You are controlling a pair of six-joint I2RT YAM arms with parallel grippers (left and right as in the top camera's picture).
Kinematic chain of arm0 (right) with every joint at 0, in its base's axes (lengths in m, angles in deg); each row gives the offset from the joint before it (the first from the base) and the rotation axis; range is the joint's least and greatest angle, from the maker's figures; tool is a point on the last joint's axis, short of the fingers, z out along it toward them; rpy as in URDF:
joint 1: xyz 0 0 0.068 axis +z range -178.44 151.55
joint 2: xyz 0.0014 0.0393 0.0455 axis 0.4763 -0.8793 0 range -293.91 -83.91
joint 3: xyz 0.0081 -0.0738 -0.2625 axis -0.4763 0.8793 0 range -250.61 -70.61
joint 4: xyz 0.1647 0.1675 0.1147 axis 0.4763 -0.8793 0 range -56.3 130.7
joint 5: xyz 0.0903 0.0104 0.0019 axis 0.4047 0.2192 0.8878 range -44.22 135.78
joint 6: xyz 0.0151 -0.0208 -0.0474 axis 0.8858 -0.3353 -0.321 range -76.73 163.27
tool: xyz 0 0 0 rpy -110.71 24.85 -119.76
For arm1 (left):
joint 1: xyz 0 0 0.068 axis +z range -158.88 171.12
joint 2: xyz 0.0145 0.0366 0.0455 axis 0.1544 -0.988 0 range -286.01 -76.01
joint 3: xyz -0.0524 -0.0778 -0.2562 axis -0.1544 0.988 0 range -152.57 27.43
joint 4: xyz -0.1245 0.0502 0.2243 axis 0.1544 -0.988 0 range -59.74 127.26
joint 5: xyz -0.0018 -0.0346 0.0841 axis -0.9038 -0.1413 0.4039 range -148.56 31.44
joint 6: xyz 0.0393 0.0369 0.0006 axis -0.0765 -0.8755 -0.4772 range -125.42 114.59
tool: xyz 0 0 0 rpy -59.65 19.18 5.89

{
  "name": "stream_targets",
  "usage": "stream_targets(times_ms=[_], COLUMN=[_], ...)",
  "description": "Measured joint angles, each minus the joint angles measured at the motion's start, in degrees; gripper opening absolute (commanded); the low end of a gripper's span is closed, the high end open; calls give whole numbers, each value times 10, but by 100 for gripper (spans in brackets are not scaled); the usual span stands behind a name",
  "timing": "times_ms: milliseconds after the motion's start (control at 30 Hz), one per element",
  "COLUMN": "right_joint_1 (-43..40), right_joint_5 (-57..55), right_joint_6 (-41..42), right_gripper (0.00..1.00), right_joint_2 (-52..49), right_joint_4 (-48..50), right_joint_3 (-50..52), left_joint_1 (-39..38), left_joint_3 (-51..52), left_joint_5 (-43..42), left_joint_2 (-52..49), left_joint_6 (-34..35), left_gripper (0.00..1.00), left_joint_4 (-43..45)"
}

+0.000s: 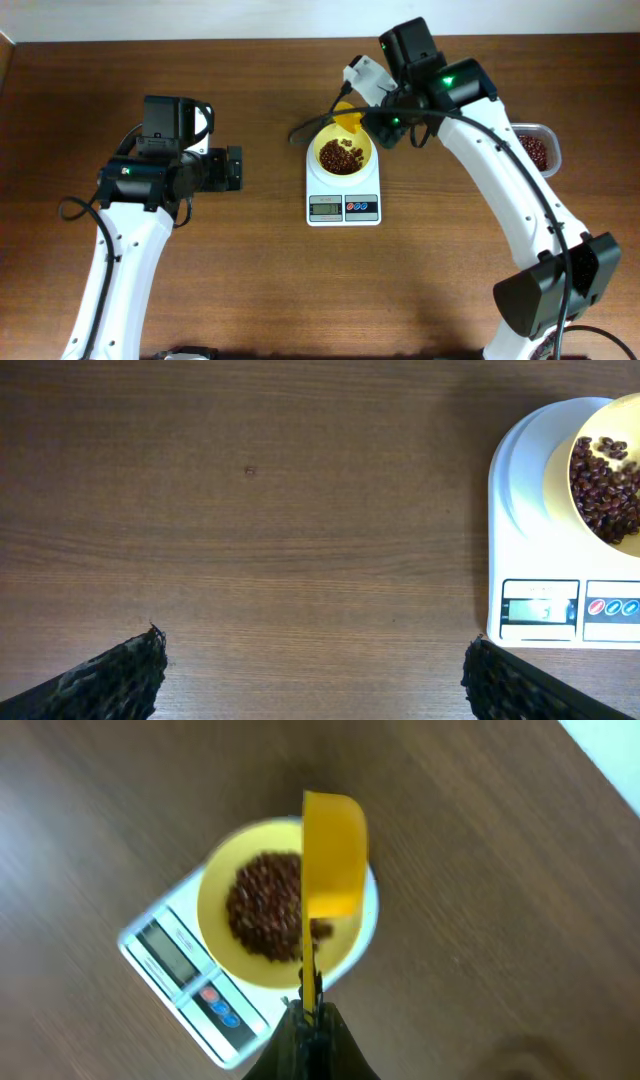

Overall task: Scoop item into bowl and weigh 50g on scale
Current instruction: 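Move the scoop back right and dip it into the bean tub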

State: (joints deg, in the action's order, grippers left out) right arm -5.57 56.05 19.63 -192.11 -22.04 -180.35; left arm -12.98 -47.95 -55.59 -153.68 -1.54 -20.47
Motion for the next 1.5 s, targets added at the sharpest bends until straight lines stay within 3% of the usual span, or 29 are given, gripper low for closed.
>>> stream_targets(times_ms=[100,267,333,467,567,667,800,1133,1300,1500], right_joint_1=[-81,-344,-416,-503,-486,-410,-341,-340,-340,-345], right_joint_5=[128,356,372,242,134,-13,-125,-128,-109,-47], right_joint_6=[99,184,192,194,194,193,193,191,191,191], right_gripper=[4,4,4,4,4,4,4,4,4,4], right_joint_2=[0,0,0,0,0,0,0,-1,-8,-8], right_joint_4=[33,-8,-42,-147,-166,-167,-161,-172,-110,-73], right_joint_3=[0,0,-1,-3,-3,-3,-3,2,82,105], left_joint_1=[0,0,0,0,0,0,0,0,0,0], left_joint_3=[0,0,0,0,0,0,0,0,0,0], left_joint_5=[0,0,0,0,0,0,0,0,0,0], left_joint_2=[0,0,0,0,0,0,0,0,0,0], left_joint_6=[0,0,0,0,0,0,0,0,0,0], left_gripper=[99,99,99,99,99,99,99,99,99,99], left_joint_4=[-1,0,-1,-1,-1,-1,-1,-1,-1,-1])
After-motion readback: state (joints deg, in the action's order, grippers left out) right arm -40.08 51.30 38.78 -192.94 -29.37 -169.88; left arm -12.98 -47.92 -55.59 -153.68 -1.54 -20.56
